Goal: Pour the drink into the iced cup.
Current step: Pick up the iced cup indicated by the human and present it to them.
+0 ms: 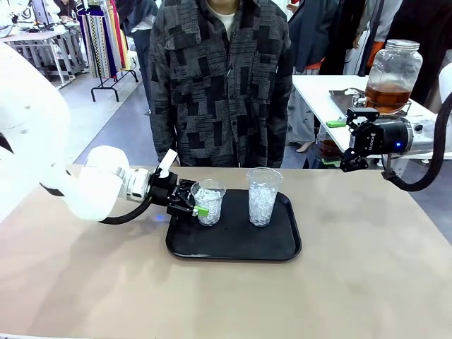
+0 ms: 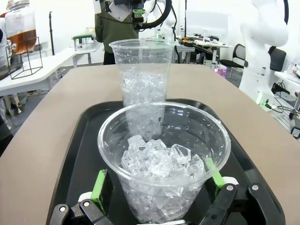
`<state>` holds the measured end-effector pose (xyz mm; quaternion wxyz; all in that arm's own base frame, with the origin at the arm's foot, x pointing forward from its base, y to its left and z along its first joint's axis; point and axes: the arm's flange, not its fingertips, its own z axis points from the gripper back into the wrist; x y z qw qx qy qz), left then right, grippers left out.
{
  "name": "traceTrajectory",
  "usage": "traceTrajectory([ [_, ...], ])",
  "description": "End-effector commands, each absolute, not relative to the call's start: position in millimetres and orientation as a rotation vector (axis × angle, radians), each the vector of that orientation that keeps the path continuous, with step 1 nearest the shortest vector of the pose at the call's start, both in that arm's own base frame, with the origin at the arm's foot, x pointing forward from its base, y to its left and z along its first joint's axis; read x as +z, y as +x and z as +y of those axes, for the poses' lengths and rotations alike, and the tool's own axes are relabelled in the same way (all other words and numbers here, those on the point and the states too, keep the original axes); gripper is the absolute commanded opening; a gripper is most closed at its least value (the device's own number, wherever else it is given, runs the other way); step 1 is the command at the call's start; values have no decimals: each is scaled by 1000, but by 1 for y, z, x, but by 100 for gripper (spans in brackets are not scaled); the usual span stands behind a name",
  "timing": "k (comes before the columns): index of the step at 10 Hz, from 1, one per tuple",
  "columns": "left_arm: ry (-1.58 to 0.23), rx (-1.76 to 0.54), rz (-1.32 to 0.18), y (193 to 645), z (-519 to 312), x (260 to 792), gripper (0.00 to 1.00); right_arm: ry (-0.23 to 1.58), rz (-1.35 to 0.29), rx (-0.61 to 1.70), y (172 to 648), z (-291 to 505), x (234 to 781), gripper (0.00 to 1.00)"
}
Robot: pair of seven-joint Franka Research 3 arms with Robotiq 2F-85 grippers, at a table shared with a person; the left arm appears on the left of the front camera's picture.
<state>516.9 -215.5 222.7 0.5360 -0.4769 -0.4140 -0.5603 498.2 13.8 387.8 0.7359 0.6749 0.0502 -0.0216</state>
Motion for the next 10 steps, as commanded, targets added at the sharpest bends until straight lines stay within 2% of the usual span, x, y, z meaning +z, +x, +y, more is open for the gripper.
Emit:
traceTrajectory([
  [1, -1131, -1330, -961, 521, -225, 223, 100, 1485, 103, -43, 499, 14, 389, 100],
  [4, -1144, -1337, -942, 520, -232, 219, 100, 1485, 103, -43, 499, 14, 389, 100],
  [5, -1135, -1359, -932, 520, -233, 218, 96, 1485, 103, -43, 499, 14, 389, 100],
  [6, -1118, -1356, -959, 519, -232, 219, 76, 1485, 103, -43, 499, 14, 389, 100],
  [10, -1131, -1331, -973, 519, -231, 220, 76, 1485, 103, -43, 499, 14, 389, 100],
])
